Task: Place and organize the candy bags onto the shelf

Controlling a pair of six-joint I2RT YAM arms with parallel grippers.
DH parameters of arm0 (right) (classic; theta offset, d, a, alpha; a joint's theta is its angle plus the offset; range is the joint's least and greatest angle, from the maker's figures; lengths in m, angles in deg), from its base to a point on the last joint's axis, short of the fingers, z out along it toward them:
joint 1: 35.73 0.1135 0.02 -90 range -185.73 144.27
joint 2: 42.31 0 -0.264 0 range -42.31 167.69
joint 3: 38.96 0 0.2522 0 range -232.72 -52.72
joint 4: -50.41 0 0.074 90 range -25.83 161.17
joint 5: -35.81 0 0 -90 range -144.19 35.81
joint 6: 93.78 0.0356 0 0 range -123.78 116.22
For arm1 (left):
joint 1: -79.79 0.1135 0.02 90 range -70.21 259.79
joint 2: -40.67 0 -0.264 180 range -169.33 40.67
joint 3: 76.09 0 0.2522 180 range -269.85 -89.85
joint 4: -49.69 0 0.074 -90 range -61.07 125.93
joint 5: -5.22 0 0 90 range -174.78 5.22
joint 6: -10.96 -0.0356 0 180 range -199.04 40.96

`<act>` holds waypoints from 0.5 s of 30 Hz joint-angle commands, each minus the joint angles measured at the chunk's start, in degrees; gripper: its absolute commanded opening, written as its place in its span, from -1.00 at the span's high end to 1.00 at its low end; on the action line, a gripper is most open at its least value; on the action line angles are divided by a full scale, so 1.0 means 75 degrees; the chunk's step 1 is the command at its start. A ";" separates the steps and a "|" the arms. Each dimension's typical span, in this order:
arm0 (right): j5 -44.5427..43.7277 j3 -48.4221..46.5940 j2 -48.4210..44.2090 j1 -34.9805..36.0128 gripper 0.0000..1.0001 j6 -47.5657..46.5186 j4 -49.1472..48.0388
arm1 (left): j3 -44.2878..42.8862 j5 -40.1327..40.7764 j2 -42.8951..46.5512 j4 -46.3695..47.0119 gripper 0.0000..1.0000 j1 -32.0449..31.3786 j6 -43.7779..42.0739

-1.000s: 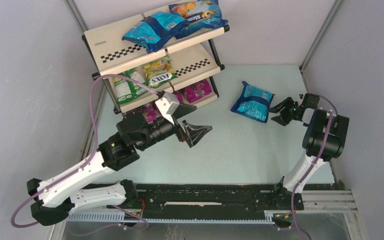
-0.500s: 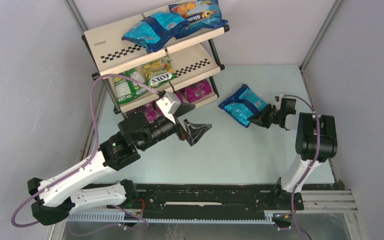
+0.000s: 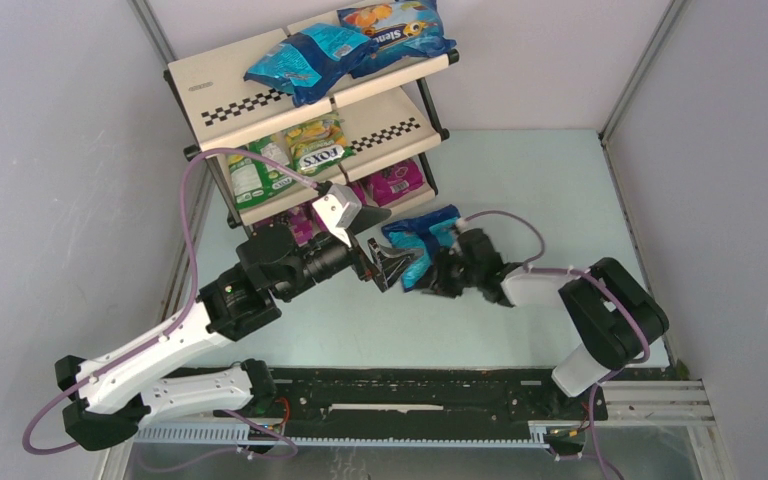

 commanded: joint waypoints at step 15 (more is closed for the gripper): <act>-0.0562 0.0044 -0.3487 -0.1983 -1.00 -0.1089 0.2400 | 0.0042 0.0013 0.0210 0.0256 -1.00 0.0211 0.0339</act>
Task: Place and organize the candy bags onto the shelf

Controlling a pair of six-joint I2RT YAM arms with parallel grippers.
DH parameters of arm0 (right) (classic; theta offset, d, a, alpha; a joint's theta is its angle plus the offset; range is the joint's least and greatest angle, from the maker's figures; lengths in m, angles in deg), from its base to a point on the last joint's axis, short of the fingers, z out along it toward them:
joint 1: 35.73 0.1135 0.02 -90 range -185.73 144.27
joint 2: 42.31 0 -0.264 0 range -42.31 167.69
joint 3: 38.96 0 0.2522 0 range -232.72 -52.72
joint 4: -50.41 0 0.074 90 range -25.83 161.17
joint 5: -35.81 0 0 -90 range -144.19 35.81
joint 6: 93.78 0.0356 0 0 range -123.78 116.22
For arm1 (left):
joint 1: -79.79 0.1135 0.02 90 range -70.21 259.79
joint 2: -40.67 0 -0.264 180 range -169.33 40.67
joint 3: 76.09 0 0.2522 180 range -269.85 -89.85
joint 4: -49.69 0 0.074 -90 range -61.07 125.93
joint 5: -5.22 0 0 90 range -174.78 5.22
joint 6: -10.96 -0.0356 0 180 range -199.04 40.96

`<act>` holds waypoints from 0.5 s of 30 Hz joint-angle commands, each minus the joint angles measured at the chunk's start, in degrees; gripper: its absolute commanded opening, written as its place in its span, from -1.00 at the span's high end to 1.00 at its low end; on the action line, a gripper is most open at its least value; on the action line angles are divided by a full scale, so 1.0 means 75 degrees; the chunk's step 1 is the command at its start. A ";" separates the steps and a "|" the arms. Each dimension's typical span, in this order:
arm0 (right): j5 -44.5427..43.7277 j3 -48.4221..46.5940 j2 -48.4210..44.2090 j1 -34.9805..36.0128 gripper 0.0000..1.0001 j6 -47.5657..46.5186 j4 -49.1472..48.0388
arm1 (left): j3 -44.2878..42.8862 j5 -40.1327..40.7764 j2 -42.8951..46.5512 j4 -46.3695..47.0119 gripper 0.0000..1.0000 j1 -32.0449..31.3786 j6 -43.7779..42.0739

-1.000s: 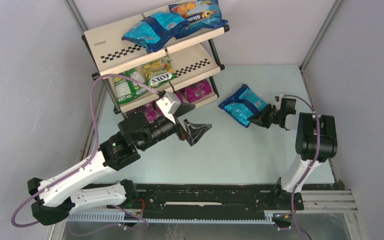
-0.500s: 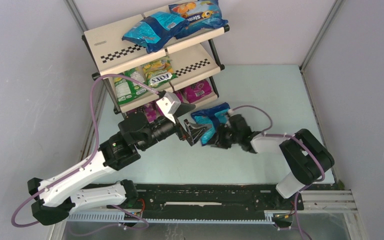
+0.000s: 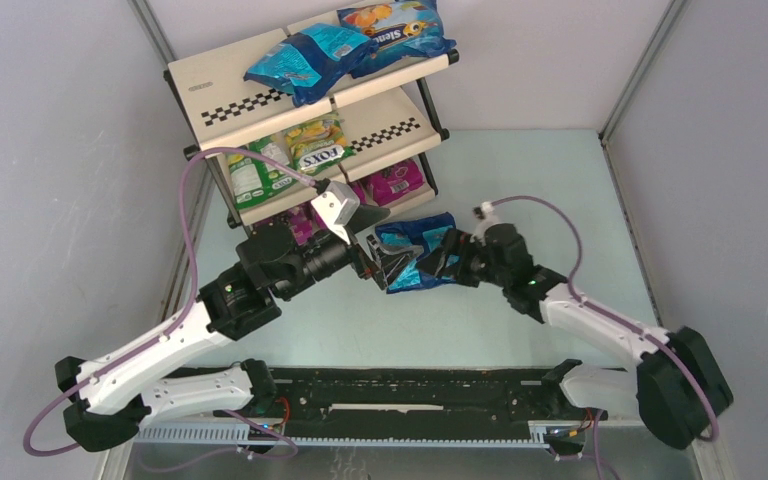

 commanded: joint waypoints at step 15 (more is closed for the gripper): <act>0.3234 -0.0401 0.3447 -0.2451 -0.79 0.0016 -0.1791 | 0.0118 0.0045 0.0470 0.0348 -1.00 0.0019 0.0220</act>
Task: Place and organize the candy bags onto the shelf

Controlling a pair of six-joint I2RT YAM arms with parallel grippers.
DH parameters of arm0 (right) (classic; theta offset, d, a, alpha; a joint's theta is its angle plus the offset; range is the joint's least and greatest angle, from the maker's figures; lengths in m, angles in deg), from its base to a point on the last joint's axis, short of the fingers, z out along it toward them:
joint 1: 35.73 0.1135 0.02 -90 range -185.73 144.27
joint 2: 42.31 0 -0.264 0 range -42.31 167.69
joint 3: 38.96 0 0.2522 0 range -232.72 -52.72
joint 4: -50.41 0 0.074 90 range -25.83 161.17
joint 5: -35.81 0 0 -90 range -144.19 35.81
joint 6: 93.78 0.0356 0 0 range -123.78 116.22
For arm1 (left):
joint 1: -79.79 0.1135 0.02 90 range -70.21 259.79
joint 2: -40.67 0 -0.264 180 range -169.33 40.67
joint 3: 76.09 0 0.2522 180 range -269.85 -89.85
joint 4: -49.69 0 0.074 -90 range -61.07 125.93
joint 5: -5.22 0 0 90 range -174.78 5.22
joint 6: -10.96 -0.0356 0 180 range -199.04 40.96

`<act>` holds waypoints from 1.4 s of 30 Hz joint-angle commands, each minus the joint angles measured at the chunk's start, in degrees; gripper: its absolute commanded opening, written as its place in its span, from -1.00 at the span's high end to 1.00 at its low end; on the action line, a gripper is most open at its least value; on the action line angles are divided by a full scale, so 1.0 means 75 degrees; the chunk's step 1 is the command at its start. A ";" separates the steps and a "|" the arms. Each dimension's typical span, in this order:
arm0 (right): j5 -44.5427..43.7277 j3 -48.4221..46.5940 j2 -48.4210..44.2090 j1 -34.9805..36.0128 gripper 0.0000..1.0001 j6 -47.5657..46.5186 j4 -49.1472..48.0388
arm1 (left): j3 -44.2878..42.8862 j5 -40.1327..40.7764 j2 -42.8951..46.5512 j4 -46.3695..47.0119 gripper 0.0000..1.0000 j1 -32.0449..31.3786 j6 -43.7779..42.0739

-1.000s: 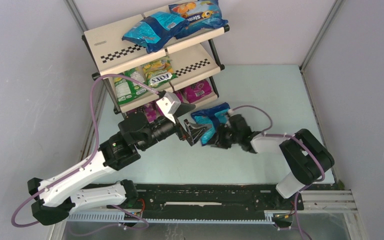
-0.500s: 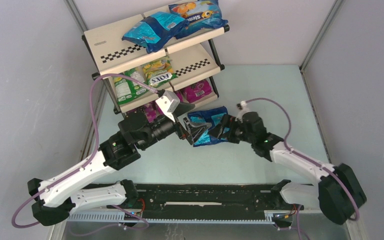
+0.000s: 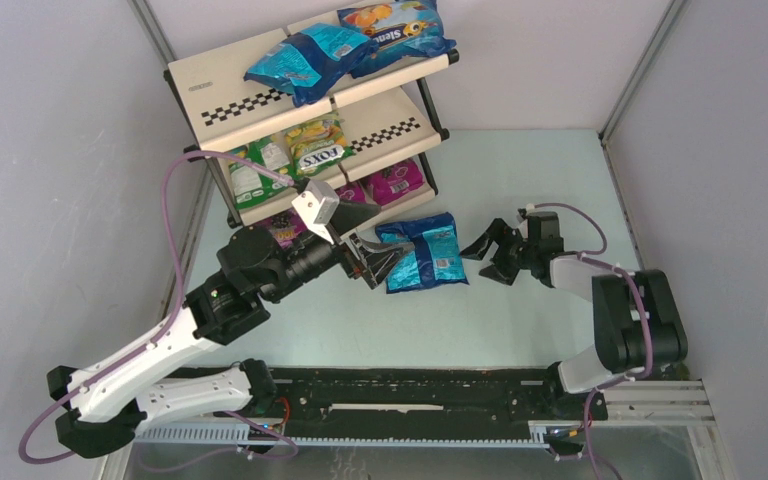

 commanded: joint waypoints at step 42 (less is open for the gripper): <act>0.0339 0.1327 -0.3795 0.0781 0.97 0.0643 -0.0601 | 0.0417 -0.0475 -0.1659 0.0893 -0.99 -0.0015 0.1341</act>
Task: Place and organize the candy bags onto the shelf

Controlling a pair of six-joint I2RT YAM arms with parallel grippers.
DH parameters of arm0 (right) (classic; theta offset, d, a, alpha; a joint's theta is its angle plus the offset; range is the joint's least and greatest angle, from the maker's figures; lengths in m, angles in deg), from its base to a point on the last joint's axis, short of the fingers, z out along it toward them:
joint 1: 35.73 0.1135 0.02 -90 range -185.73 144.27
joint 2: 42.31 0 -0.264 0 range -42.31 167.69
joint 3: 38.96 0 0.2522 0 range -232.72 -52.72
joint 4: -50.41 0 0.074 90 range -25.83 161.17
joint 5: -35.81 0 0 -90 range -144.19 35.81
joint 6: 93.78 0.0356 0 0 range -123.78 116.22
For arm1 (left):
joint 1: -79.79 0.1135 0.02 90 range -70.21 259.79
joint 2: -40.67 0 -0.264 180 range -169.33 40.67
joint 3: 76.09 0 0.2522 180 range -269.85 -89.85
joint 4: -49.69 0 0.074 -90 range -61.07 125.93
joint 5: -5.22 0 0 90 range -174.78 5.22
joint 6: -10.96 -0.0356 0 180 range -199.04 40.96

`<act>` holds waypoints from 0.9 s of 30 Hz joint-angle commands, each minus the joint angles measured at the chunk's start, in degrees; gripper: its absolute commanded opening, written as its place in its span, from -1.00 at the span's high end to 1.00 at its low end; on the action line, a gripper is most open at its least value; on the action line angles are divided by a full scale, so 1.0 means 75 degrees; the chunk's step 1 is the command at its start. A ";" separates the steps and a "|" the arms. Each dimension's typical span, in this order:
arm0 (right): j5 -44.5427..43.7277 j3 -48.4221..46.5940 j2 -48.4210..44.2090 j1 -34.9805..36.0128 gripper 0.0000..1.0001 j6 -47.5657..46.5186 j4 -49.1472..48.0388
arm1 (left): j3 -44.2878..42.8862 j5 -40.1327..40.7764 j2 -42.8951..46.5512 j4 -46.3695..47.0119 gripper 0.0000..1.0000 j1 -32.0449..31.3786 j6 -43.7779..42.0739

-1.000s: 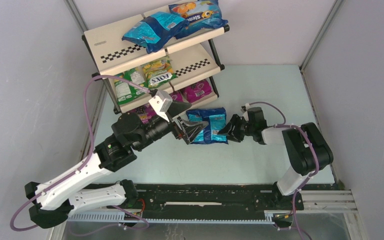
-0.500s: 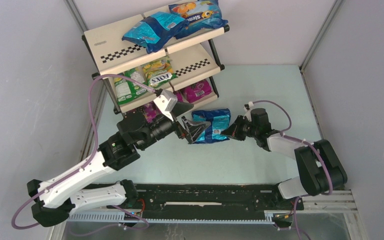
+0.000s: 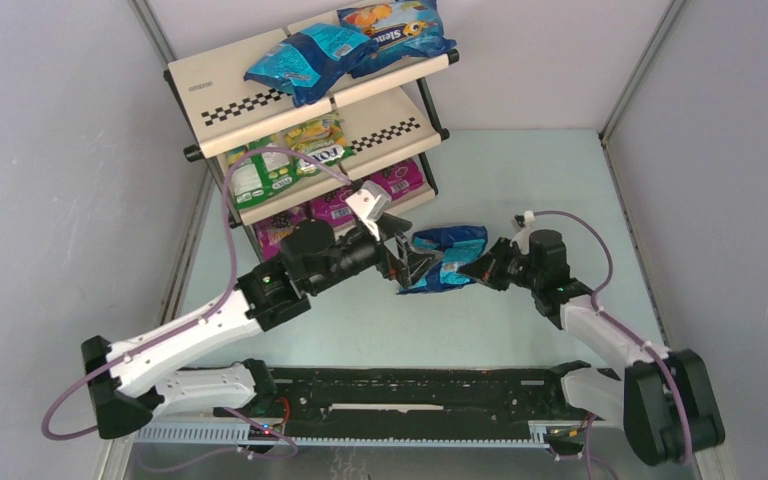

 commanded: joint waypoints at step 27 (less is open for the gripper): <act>0.2345 -0.4428 -0.2358 0.1078 1.00 -0.0507 0.0974 | 0.4582 -0.1916 -0.0566 0.4683 -1.00 0.1670 1.1887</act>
